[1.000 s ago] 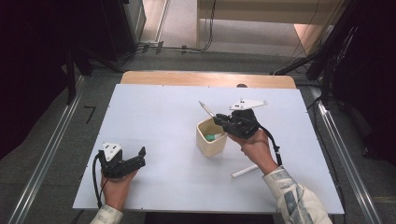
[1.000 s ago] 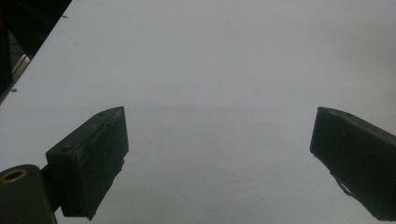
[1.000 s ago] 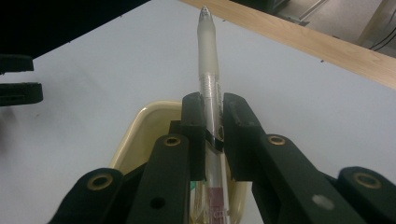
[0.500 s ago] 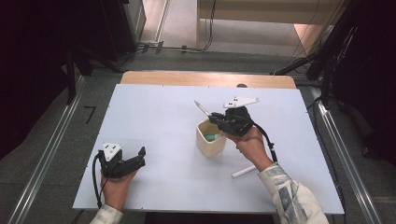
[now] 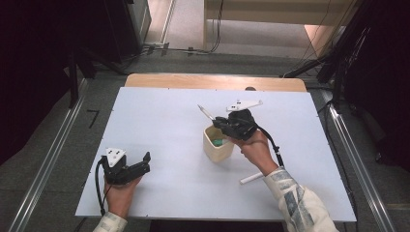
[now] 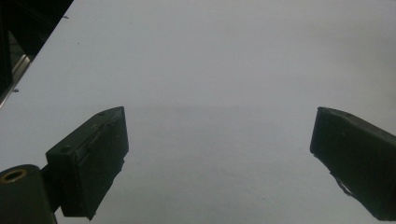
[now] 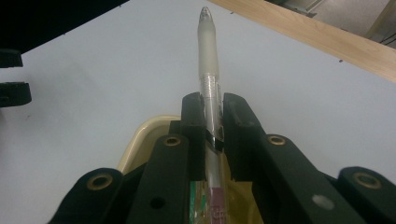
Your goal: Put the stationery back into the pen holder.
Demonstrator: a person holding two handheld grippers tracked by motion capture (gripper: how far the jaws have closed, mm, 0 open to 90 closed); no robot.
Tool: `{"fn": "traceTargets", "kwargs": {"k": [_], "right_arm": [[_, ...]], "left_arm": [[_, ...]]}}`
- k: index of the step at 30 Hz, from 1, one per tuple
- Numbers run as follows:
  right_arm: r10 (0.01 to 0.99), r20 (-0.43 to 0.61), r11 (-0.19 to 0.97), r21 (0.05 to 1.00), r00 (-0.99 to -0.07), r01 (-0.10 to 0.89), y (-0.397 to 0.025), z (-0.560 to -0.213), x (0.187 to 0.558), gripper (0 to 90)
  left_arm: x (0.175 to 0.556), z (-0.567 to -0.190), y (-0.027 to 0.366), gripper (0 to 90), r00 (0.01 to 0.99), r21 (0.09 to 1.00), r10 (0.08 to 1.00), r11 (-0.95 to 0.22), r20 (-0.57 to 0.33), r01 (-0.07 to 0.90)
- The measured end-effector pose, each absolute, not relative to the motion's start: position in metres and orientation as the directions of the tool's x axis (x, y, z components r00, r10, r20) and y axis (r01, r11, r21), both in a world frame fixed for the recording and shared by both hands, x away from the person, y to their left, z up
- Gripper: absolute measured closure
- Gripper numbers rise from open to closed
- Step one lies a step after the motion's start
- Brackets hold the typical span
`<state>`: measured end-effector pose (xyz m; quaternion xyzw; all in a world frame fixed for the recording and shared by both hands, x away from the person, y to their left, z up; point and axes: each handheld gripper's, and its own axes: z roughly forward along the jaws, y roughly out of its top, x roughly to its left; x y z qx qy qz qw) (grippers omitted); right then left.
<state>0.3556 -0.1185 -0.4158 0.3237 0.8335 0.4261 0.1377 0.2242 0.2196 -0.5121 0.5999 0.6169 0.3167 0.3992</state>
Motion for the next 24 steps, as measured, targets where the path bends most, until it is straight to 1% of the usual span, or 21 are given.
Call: {"fn": "traceTargets", "kwargs": {"k": [18,24], "right_arm": [[0.639,0.02,0.464,0.787,-0.769,0.406,-0.1134,-0.4207,0.352,77.4],[0.642,0.032,0.461,0.781,-0.766,0.42,-0.1175,-0.424,0.3515,76.8]], "left_arm": [[0.2239,-0.512,0.2196,5.3,0.04,0.87,0.993,0.078,-0.112,0.487],[0.224,-0.5121,0.2193,5.3,0.041,0.871,0.993,0.078,-0.112,0.485]]}}
